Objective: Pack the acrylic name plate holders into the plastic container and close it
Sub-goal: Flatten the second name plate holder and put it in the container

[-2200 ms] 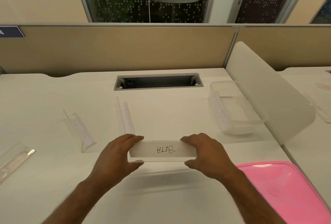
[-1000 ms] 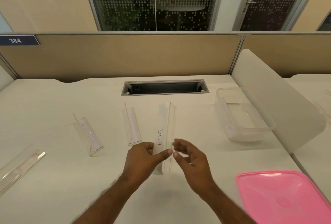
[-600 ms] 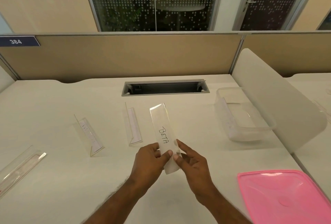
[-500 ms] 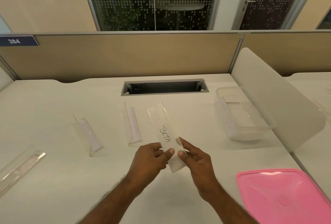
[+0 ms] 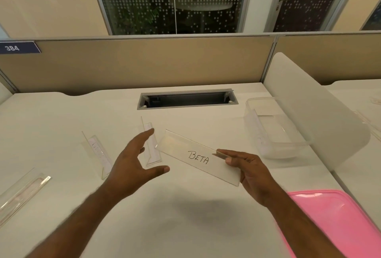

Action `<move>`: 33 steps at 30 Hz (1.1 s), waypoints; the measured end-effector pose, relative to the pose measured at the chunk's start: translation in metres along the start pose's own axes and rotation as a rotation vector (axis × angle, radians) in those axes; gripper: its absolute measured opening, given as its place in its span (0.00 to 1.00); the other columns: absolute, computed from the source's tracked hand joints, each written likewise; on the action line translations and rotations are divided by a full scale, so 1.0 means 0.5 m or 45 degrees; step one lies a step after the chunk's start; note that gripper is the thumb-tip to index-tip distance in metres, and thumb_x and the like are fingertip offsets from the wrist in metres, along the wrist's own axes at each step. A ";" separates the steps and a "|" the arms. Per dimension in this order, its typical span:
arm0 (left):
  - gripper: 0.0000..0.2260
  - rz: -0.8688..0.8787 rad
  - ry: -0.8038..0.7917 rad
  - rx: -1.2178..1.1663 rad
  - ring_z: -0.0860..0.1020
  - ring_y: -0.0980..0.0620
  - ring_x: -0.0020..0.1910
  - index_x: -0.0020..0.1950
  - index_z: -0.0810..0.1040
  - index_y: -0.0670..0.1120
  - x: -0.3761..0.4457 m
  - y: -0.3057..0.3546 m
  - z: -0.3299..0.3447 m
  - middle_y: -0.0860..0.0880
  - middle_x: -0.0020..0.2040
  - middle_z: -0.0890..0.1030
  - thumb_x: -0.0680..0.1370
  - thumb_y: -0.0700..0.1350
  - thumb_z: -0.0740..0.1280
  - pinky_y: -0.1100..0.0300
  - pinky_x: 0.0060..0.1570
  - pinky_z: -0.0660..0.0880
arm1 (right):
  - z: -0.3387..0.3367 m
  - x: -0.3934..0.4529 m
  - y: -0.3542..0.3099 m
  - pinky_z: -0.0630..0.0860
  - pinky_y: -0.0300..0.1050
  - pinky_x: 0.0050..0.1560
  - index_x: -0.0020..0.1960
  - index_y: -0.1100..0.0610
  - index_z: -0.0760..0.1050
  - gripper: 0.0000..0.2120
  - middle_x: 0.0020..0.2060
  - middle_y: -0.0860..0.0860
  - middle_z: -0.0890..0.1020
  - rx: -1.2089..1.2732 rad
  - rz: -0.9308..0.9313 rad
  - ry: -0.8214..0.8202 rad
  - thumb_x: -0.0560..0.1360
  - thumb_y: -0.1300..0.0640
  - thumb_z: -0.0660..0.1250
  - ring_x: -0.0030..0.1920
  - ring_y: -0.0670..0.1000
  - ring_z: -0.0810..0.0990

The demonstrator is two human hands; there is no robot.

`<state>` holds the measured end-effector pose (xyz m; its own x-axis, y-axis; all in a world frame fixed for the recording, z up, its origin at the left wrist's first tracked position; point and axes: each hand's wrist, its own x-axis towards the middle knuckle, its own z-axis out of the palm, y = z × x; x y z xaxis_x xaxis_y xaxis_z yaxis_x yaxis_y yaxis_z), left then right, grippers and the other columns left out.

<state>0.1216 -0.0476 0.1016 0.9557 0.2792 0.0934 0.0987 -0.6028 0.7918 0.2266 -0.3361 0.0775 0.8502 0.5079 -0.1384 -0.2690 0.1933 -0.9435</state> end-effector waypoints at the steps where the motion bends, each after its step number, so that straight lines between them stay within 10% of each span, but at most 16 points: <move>1: 0.44 0.021 -0.050 0.026 0.70 0.57 0.68 0.74 0.63 0.64 0.001 0.003 -0.005 0.62 0.74 0.66 0.60 0.63 0.77 0.61 0.62 0.69 | -0.001 0.000 -0.006 0.77 0.39 0.56 0.54 0.56 0.84 0.14 0.54 0.55 0.85 -0.026 0.004 -0.009 0.74 0.67 0.64 0.57 0.50 0.82; 9: 0.37 0.156 -0.149 -0.073 0.72 0.71 0.63 0.69 0.68 0.66 -0.001 0.012 -0.006 0.74 0.61 0.75 0.62 0.60 0.78 0.77 0.61 0.67 | -0.013 -0.007 -0.036 0.75 0.46 0.58 0.50 0.57 0.85 0.15 0.51 0.57 0.86 -0.128 0.018 -0.035 0.74 0.68 0.62 0.55 0.53 0.83; 15: 0.39 0.252 -0.236 -0.298 0.75 0.55 0.67 0.71 0.72 0.59 -0.025 0.004 0.008 0.57 0.63 0.81 0.62 0.58 0.81 0.65 0.67 0.68 | -0.019 -0.015 -0.053 0.77 0.42 0.53 0.49 0.56 0.86 0.17 0.50 0.57 0.86 -0.258 0.016 -0.111 0.74 0.69 0.61 0.52 0.50 0.83; 33: 0.31 0.242 -0.109 -0.298 0.81 0.53 0.60 0.60 0.81 0.53 -0.041 -0.006 -0.004 0.56 0.57 0.84 0.58 0.49 0.84 0.59 0.63 0.75 | -0.035 -0.040 -0.077 0.79 0.44 0.54 0.65 0.50 0.77 0.25 0.57 0.54 0.84 -0.418 -0.135 -0.292 0.69 0.62 0.74 0.60 0.54 0.81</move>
<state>0.1013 -0.0501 0.0987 0.9718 0.1079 0.2095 -0.1409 -0.4468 0.8835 0.2279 -0.3683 0.1111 0.7326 0.6806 0.0005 0.0051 -0.0047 -1.0000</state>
